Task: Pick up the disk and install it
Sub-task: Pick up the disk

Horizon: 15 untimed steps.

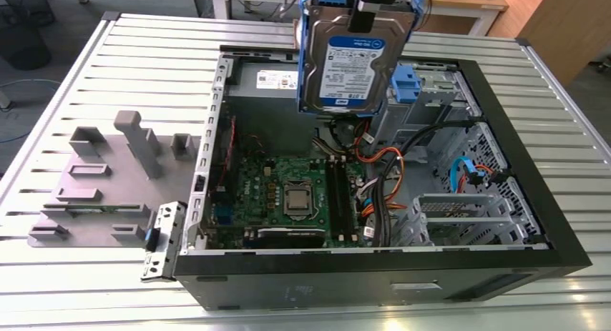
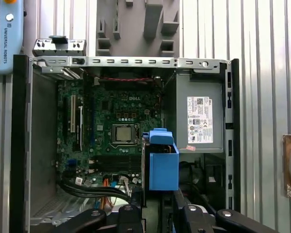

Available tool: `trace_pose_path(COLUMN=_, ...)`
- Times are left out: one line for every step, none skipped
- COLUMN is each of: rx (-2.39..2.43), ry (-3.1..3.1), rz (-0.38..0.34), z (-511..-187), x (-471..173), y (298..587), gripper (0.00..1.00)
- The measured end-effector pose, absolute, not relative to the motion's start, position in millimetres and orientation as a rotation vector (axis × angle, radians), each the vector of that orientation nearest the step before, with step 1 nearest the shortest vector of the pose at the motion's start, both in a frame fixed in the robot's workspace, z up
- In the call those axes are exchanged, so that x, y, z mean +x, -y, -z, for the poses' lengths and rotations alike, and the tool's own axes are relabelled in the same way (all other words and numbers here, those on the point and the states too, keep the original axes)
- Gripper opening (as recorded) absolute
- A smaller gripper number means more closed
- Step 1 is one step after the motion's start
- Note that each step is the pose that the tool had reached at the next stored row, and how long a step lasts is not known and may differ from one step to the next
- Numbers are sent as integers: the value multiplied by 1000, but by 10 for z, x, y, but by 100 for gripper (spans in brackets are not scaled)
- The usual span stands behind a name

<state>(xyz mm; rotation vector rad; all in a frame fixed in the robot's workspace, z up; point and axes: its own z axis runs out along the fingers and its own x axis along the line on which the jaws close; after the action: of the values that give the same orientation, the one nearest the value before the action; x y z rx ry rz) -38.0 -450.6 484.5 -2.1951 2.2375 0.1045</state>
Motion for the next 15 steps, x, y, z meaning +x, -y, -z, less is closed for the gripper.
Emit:
trace_pose_path(rx=-2195, ry=-2238, rz=-105, z=-4845, x=-380, y=4525, gripper=35)
trace_pose_path(rx=-2195, ry=-2238, rz=-105, z=-4845, x=-380, y=4544, gripper=35)
trace_pose_path(rx=-2195, ry=-2238, rz=-104, z=-4846, x=-381, y=4564, gripper=35)
trace_pose_path(rx=-2195, ry=-2238, rz=-104, z=-4846, x=-380, y=4583, gripper=35)
trace_pose_path(rx=-2195, ry=-2238, rz=-105, z=-4845, x=-380, y=4604, gripper=35)
trace_pose_path(rx=-2195, ry=-2238, rz=-105, z=-4845, x=-381, y=4626, gripper=35)
trace_pose_path(rx=-2195, ry=-2238, rz=-105, z=-4845, x=-381, y=4647, gripper=35)
trace_pose_path(rx=-2195, ry=-2238, rz=-105, z=-4845, x=-381, y=4668, gripper=35)
trace_pose_path(rx=-2195, ry=-2238, rz=-104, z=-4845, x=-380, y=4690, gripper=35)
trace_pose_path(rx=-2195, ry=-2238, rz=-104, z=-4846, x=-381, y=4712, gripper=35)
trace_pose_path(rx=-2195, ry=-2238, rz=-105, z=-4845, x=-381, y=4734, gripper=35)
trace_pose_path(rx=-2195, ry=-2238, rz=-105, z=-4845, x=-381, y=4758, gripper=35)
trace_pose_path(rx=-2195, ry=-2238, rz=-105, z=-4845, x=-381, y=4780, gripper=35)
trace_pose_path(rx=-2195, ry=-2238, rz=-105, z=-4845, x=-381, y=4804, gripper=35)
trace_pose_path(rx=-2195, ry=-2238, rz=-104, z=-4846, x=-381, y=4827, gripper=35)
